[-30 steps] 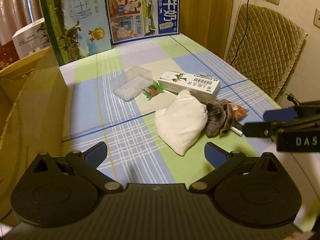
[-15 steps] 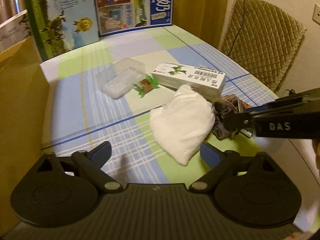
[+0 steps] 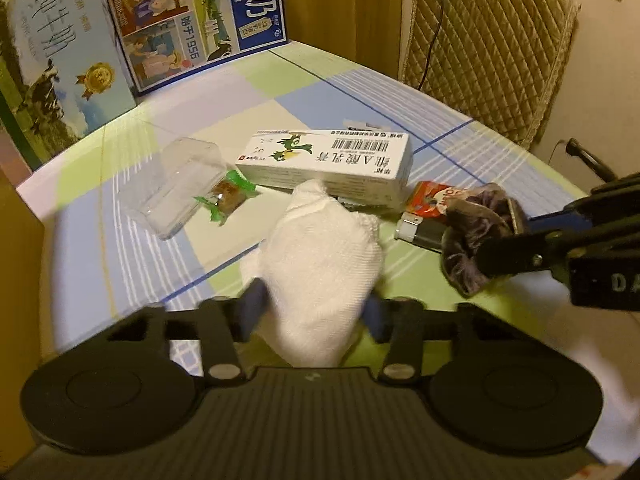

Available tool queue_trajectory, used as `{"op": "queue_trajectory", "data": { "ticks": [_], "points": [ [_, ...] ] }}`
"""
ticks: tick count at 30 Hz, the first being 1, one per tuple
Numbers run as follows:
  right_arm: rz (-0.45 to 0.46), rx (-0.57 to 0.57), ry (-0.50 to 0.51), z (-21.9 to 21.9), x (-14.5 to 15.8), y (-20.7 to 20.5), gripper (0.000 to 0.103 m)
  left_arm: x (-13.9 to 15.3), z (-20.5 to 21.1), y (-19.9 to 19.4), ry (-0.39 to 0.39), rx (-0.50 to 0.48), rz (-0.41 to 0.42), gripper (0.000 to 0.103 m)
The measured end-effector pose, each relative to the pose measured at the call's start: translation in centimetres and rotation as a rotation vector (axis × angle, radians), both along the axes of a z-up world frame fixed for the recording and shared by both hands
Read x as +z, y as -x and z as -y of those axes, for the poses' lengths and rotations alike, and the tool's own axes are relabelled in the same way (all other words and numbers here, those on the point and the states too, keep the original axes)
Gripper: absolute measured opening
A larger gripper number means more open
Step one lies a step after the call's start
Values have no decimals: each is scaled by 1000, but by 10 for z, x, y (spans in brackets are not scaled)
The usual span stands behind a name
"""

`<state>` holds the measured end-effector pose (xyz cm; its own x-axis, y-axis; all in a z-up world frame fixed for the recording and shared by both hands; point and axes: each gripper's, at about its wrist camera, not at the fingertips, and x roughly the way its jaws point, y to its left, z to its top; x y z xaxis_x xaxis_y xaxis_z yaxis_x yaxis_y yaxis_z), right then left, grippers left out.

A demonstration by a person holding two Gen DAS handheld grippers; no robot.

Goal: Organize objects
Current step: 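Grasp the dark scrunchie with the right tool while the left tool grasps the white cloth bag, then carry the cloth bag and scrunchie over the cardboard box and release both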

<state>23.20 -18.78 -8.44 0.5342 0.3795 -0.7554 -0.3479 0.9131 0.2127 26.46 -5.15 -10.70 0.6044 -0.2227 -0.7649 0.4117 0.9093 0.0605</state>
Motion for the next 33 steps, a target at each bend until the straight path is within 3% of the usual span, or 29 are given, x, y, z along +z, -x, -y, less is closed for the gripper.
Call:
{"op": "queue_trajectory", "data": {
  "ticks": [2,10,14,22,33],
  "points": [
    [7,12,7,-2,1,6,14,6,-6,8,12,23,-13,27],
    [2,42,8,-5,7,48,14,24,-28,62,34,132,-71,25],
    [1,34,-2,-3,15,71,14,40,-36,94,85,175,-79,25],
    [39,52,0,-6,49,117,14,84,-49,153,152,247,-46,25],
    [125,123,-12,-30,95,170,14,132,-77,216,140,317,22,25]
  ]
}}
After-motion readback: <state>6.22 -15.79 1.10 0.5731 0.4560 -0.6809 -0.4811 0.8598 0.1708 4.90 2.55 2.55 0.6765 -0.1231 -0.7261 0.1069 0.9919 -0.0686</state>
